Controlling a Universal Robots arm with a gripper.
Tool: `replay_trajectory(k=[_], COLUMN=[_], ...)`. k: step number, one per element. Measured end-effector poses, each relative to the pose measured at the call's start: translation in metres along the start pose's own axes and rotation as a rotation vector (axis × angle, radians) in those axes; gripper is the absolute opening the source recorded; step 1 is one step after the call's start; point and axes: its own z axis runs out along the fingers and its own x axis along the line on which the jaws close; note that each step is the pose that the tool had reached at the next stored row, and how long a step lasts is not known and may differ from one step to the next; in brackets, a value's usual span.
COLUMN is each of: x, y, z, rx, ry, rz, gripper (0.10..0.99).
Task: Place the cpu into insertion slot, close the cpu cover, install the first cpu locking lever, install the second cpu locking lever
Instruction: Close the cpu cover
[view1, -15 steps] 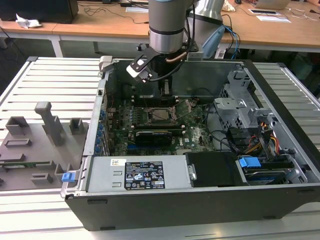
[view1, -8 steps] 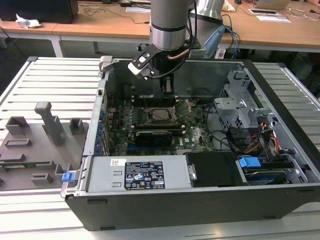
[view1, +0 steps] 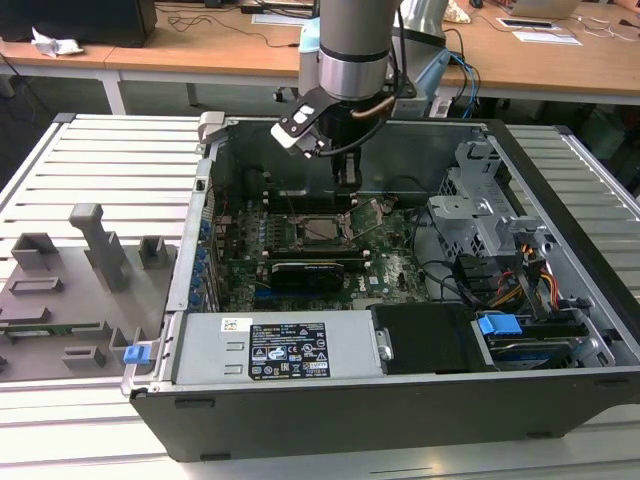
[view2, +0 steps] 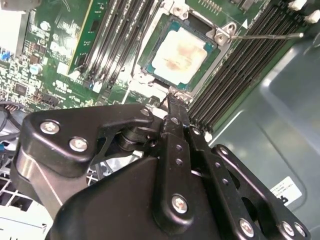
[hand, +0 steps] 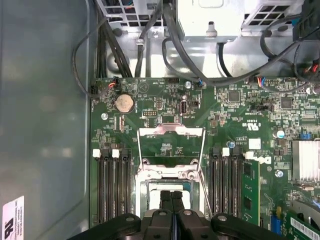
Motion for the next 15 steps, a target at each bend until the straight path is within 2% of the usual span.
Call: replay_trajectory(k=[2,6,11,15], x=[0.0001,0.0002,0.0004,0.0005], y=[0.0002,0.0054,0.0216,0.0267], z=[-0.0049,-0.0051,-0.0042,-0.0035], rx=[0.000,0.004,0.010,0.010], ry=[0.0000,0.0001,-0.0001,-0.0014], rz=[0.000,0.000,0.000,0.000], gripper=[0.106,0.106,0.106,0.106])
